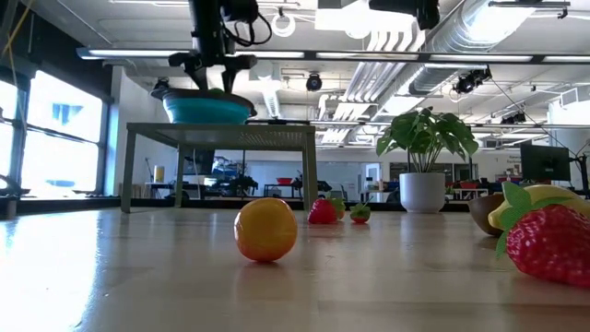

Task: Pick & Place Fruit
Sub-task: Put the half green pear into the strainer bowl on the shelf, then put the strawberry into the strainer bowl on the shelf

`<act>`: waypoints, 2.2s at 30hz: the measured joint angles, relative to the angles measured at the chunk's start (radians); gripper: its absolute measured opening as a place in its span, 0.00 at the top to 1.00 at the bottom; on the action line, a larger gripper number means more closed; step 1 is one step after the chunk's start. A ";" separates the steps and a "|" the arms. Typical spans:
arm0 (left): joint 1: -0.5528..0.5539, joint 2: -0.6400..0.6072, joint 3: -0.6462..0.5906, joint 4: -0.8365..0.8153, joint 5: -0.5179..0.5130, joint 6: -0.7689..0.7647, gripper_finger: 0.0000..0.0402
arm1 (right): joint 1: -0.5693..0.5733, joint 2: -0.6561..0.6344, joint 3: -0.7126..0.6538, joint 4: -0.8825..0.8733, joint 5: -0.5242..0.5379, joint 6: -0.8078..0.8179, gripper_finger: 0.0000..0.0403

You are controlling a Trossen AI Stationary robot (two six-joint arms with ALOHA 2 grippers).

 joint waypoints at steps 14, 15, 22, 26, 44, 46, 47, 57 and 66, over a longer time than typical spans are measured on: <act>0.016 0.030 -0.002 0.088 0.007 0.052 0.32 | -0.011 0.000 0.000 -0.038 -0.002 0.000 1.00; 0.016 0.030 -0.002 0.091 0.006 0.052 0.30 | -0.011 0.000 0.000 -0.038 -0.002 0.000 1.00; 0.016 0.030 -0.002 0.086 0.009 0.071 0.29 | -0.011 0.000 0.000 -0.036 -0.001 0.000 1.00; 0.016 0.015 -0.002 0.076 0.075 0.078 0.39 | -0.011 0.000 0.000 -0.035 -0.001 0.000 1.00; -0.169 -0.094 -0.002 -0.001 0.155 0.124 0.80 | -0.010 -0.003 0.000 -0.034 -0.109 0.000 1.00; -0.214 -0.109 -0.002 0.014 0.127 0.141 0.85 | -0.010 -0.003 0.000 -0.037 -0.111 0.000 1.00; -0.234 -0.118 -0.002 0.017 0.114 0.153 0.87 | -0.010 -0.003 0.000 -0.039 -0.111 0.003 1.00; -0.366 -0.170 -0.002 0.008 -0.016 0.184 0.99 | -0.010 -0.003 0.000 -0.110 -0.134 0.010 1.00; -0.477 -0.189 -0.090 0.111 -0.069 0.153 1.00 | -0.010 -0.003 0.000 -0.176 -0.161 0.008 1.00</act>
